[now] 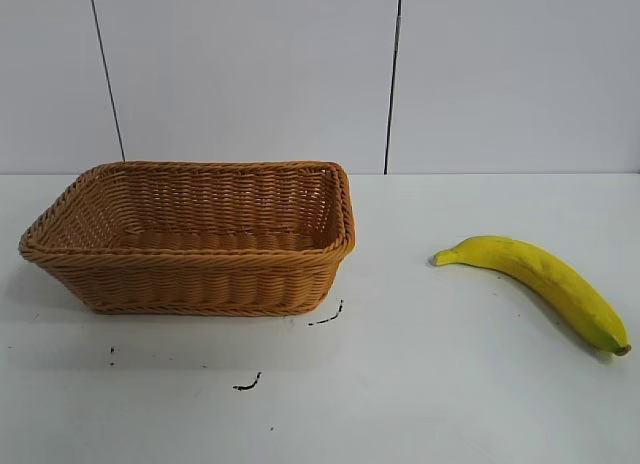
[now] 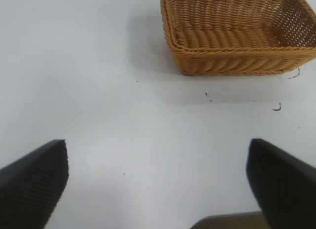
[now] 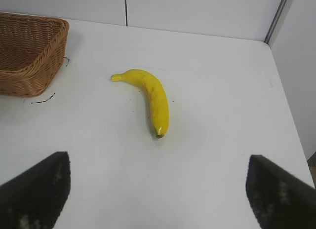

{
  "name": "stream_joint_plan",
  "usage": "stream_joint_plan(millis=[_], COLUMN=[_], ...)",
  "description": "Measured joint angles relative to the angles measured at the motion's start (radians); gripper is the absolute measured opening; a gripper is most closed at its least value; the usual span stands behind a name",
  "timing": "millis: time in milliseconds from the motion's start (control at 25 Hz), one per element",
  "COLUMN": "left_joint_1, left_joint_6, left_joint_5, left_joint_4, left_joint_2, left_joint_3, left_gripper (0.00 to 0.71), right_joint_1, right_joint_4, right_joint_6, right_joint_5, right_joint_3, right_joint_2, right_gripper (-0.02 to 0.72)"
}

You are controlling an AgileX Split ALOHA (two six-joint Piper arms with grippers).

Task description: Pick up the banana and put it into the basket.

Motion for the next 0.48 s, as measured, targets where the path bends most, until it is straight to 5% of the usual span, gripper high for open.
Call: stream_joint_plan(millis=[480], left_joint_1=[0.0], left_joint_6=[0.0], left_joint_5=[0.0], left_joint_4=[0.0], left_joint_2=[0.0], left_joint_3=[0.0], left_gripper=[0.695], right_joint_1=[0.0], right_joint_4=[0.002], right_joint_6=[0.0], right_joint_5=[0.001], right_joint_3=[-0.003], right_joint_2=[0.033], right_gripper=[0.689])
